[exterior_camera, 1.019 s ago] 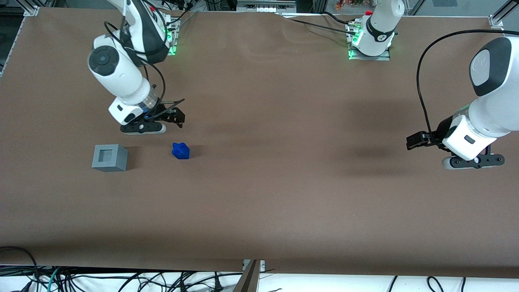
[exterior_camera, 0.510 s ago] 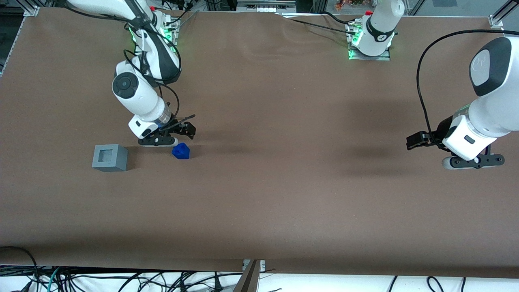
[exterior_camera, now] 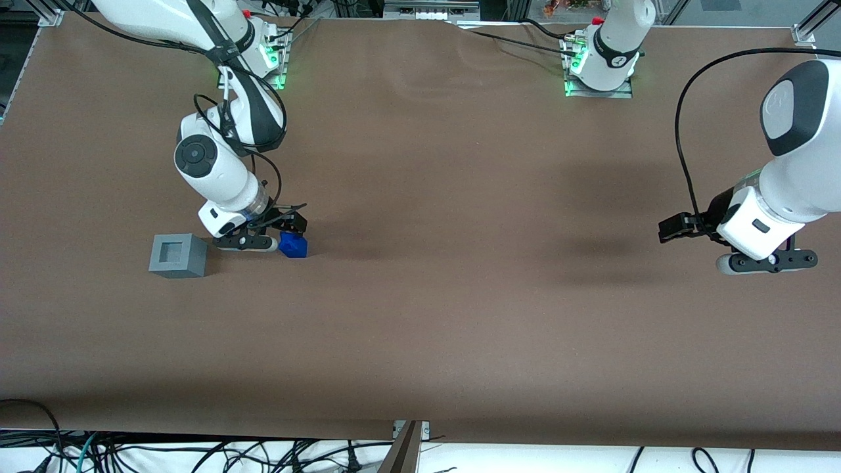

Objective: Insert blue part into gray base with right arm
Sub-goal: 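Close the right gripper on the blue part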

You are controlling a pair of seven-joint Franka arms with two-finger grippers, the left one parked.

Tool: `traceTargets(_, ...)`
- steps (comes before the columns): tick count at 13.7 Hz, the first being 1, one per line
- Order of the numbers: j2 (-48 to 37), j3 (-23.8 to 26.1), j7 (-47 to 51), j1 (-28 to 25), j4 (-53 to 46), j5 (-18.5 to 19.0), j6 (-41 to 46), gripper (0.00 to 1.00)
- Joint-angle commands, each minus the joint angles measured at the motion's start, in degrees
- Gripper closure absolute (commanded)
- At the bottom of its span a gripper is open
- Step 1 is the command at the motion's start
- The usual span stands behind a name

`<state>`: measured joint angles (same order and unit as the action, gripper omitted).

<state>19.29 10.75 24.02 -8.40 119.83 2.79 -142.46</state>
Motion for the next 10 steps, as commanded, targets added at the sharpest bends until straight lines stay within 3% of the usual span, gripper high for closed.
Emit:
traceTargets(1, 2.7, 0.1, 3.9, -1.2, -2.9, 2.8, 1.5, 0.01)
traceTargets(10, 9.1, -0.2, 8.4, -2.1, -8.5, 7.4, 1.6, 0.06)
